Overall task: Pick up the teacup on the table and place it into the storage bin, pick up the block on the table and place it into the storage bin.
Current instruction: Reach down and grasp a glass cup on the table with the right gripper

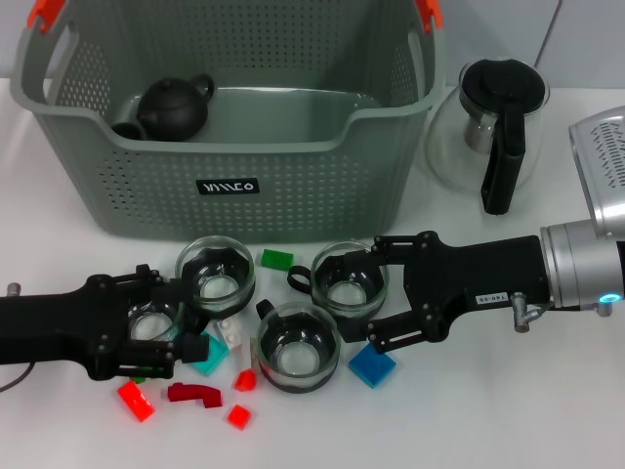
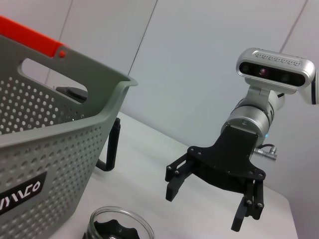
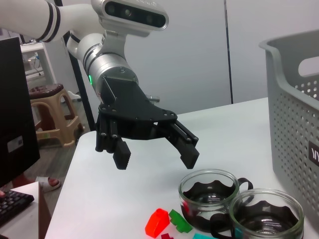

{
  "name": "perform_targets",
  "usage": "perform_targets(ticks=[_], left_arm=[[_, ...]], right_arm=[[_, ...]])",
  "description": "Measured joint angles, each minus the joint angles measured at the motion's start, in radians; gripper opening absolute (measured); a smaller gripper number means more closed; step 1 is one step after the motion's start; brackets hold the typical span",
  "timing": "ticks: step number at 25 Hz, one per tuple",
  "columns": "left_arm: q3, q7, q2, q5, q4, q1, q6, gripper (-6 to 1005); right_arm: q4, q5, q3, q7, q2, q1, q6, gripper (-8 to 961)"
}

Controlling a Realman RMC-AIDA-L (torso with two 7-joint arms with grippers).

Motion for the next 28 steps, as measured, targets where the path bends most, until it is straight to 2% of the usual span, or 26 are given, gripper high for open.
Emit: perform_targets(ticks=[14, 19, 24, 28], left_arm=[[0.004, 0.0, -0.002, 0.0, 0.0, 0.0, 0.002, 906], [0.004, -0.005, -0.001, 0.0, -0.001, 0.007, 0.016, 906], [0.004, -0.005, -0.004, 0.0, -0.001, 0.012, 0.019, 906], [0.004, -0.004, -0.01, 0.0, -0.001, 0.012, 0.018, 906]], right_arm=[[-0.004, 0.0, 0.001, 0.008, -0.001, 0.0, -0.001, 914], [-0.046, -0.013, 0.001, 0.069, -0.017, -0.002, -0.027, 915], [-0.154, -0.088, 0.0, 0.203, -0.036, 0.01, -0.068, 915], [-0.26, -0.145, -0.002, 0.323, -0.049, 0.033, -0.15, 914]])
